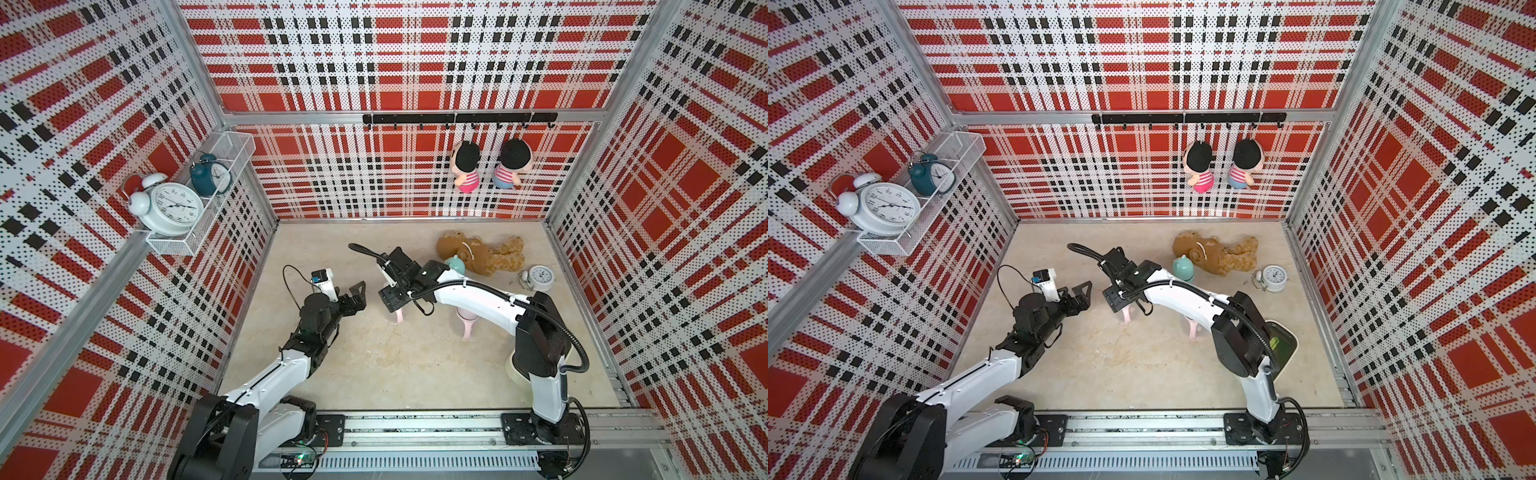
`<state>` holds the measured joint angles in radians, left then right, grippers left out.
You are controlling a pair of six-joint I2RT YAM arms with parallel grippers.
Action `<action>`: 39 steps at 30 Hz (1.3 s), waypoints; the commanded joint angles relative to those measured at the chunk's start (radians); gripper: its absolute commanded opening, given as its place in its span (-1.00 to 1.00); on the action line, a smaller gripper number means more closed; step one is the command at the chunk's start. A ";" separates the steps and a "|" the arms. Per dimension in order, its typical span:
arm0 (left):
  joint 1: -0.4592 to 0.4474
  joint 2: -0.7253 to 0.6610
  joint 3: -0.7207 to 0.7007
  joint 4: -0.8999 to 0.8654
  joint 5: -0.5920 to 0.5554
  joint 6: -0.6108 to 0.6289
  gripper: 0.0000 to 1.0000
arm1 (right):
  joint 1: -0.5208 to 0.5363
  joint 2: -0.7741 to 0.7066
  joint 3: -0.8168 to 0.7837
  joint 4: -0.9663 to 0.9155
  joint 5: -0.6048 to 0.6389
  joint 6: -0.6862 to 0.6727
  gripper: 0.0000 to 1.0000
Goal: Assemble the baby bottles
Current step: Move the baby bottle to the center of the board.
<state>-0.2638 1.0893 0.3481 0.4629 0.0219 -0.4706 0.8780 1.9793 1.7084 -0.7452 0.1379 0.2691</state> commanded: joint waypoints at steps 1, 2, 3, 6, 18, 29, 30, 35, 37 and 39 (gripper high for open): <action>0.008 -0.009 -0.008 0.005 0.012 0.010 0.97 | -0.037 -0.058 -0.023 -0.007 0.061 -0.033 0.35; 0.008 -0.008 -0.007 0.005 0.013 0.010 0.96 | -0.048 -0.060 -0.031 -0.005 0.062 -0.037 0.35; 0.009 -0.004 -0.005 0.006 0.015 0.010 0.97 | -0.057 -0.059 -0.037 -0.004 0.062 -0.042 0.35; 0.008 0.002 -0.001 0.006 0.020 0.010 0.97 | -0.079 -0.063 -0.063 0.011 0.091 -0.052 0.36; -0.003 0.021 0.016 0.005 0.018 0.013 0.96 | -0.092 -0.082 -0.124 0.064 0.088 -0.066 0.56; -0.012 0.036 0.029 0.006 0.015 0.020 0.97 | -0.097 -0.124 -0.143 0.093 0.096 -0.077 0.79; -0.012 0.037 0.029 0.004 0.015 0.020 0.96 | -0.097 -0.129 -0.144 0.093 0.089 -0.079 0.80; -0.014 0.043 0.046 -0.006 0.016 0.022 0.96 | -0.097 -0.186 -0.150 0.101 0.044 -0.091 0.89; -0.014 0.042 0.064 -0.019 0.015 0.025 0.97 | -0.097 -0.226 -0.165 0.122 0.040 -0.100 0.94; -0.015 0.047 0.098 -0.041 0.003 0.035 0.96 | -0.103 -0.266 -0.175 0.136 0.046 -0.110 0.98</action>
<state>-0.2722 1.1309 0.3882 0.4351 0.0265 -0.4614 0.7845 1.7912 1.5448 -0.6495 0.1951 0.1856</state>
